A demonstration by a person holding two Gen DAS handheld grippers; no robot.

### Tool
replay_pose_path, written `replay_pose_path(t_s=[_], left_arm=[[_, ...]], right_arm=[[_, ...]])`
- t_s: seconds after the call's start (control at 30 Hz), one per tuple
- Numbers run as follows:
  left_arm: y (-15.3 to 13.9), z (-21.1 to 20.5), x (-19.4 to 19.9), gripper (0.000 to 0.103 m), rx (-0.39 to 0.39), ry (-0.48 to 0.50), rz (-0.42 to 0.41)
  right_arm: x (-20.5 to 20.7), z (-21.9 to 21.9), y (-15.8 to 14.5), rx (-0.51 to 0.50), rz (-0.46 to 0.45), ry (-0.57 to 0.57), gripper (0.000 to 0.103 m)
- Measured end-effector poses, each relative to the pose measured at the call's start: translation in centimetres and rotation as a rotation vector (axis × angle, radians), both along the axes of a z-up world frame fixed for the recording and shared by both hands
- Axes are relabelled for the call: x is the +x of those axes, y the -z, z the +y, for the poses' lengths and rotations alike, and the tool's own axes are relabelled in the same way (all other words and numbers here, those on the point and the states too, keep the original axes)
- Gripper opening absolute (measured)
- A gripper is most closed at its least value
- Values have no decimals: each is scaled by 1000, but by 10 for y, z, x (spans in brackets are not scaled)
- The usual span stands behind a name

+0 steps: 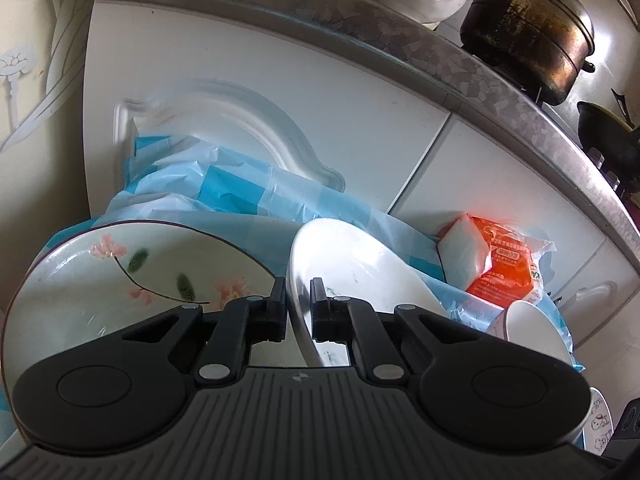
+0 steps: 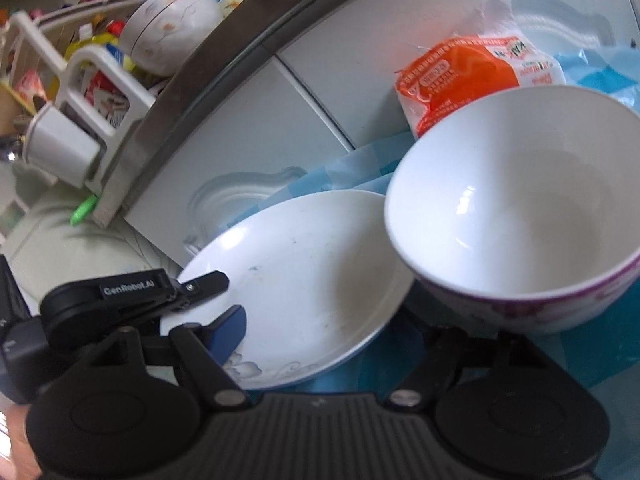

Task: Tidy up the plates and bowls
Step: 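Close the left gripper on the rim of the white oval plate, then carry the white oval plate with the left gripper onto the large plate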

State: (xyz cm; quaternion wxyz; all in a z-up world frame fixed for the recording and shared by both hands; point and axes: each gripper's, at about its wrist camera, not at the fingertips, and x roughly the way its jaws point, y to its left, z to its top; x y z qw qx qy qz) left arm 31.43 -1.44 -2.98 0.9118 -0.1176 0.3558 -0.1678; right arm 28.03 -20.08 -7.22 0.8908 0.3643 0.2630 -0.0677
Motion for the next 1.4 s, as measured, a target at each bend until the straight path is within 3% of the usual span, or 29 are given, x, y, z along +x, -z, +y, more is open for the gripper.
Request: replay_pose_path(t_s=[0.47, 0.93, 1.4], left_arm=[[-20, 20, -38, 8, -23, -10, -41], [-35, 37, -100, 12, -64, 2, -52], [-44, 35, -180, 13, -55, 50, -83]], right_arm=[[-17, 30, -34, -211, -35, -41, 78], [-71, 50, -56, -288, -98, -56, 78], [-160, 67, -62, -301, -137, -34, 78]])
